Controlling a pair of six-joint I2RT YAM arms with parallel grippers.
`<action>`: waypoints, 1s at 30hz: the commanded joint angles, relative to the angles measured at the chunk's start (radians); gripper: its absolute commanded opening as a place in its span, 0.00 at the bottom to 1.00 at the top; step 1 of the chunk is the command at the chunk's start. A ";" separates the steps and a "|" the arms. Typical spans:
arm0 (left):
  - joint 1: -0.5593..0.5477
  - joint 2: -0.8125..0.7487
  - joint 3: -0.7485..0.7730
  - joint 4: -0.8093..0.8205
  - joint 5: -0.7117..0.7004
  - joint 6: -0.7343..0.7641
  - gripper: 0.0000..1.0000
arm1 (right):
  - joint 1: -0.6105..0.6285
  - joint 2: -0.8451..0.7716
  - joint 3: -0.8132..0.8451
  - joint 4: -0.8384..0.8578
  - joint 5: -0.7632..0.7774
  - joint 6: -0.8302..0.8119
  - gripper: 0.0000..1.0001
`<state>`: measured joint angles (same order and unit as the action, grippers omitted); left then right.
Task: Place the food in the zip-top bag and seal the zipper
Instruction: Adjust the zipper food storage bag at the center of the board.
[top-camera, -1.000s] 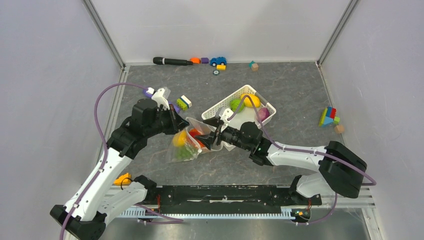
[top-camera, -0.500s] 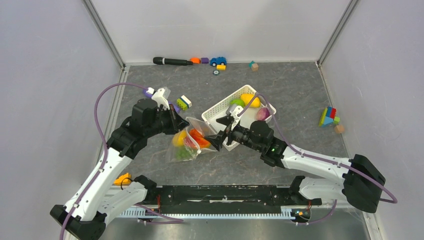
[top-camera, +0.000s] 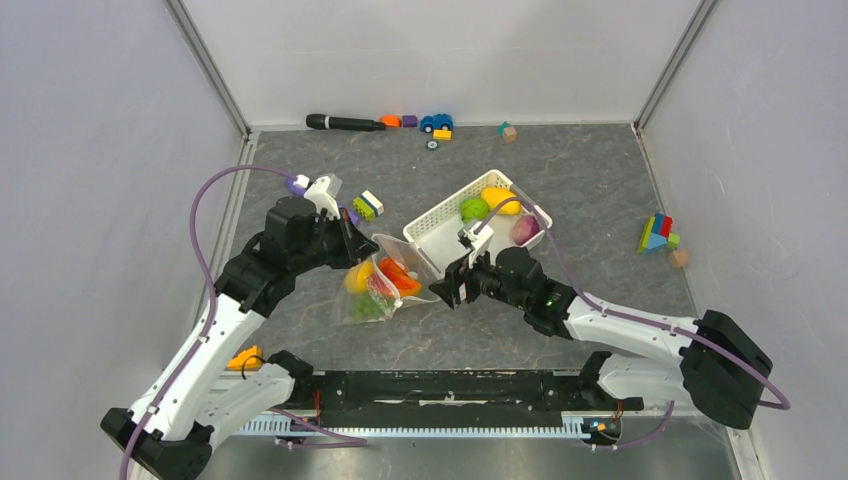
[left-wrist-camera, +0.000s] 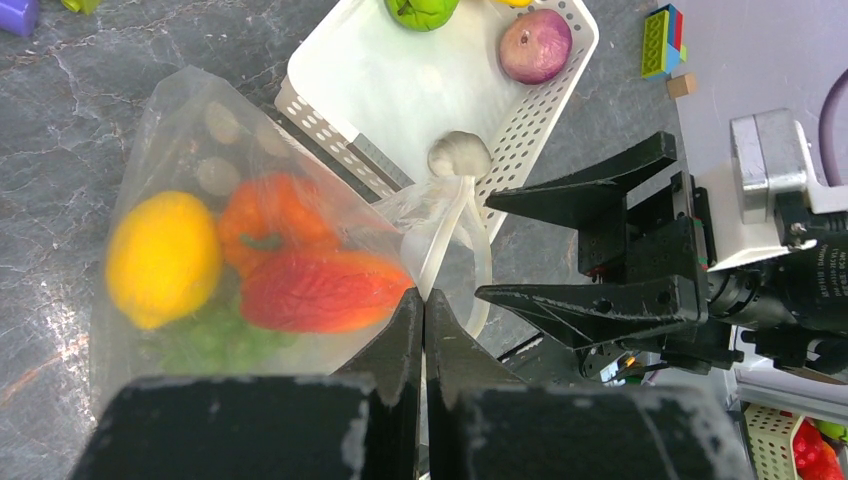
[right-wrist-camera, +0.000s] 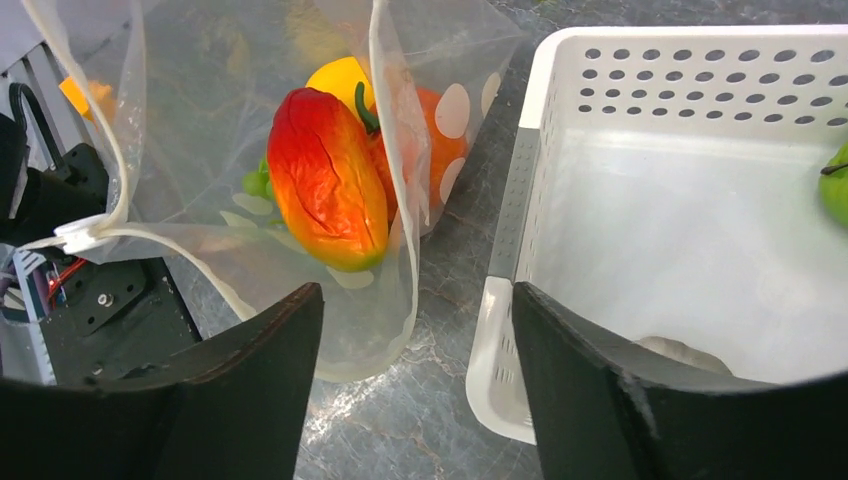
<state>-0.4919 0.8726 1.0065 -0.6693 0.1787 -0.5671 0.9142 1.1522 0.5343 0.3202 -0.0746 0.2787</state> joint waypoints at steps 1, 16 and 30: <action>0.006 -0.005 0.006 0.060 0.018 0.009 0.02 | -0.007 0.035 -0.013 0.110 0.003 0.067 0.69; 0.006 -0.014 0.007 0.062 0.018 0.001 0.02 | -0.008 0.087 0.060 0.135 -0.097 0.036 0.04; 0.015 -0.083 0.008 0.060 0.017 -0.007 0.02 | -0.009 0.052 0.341 -0.082 -0.112 0.019 0.00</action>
<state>-0.4900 0.8112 1.0065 -0.6579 0.1875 -0.5674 0.9089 1.2255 0.7593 0.2886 -0.2203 0.3225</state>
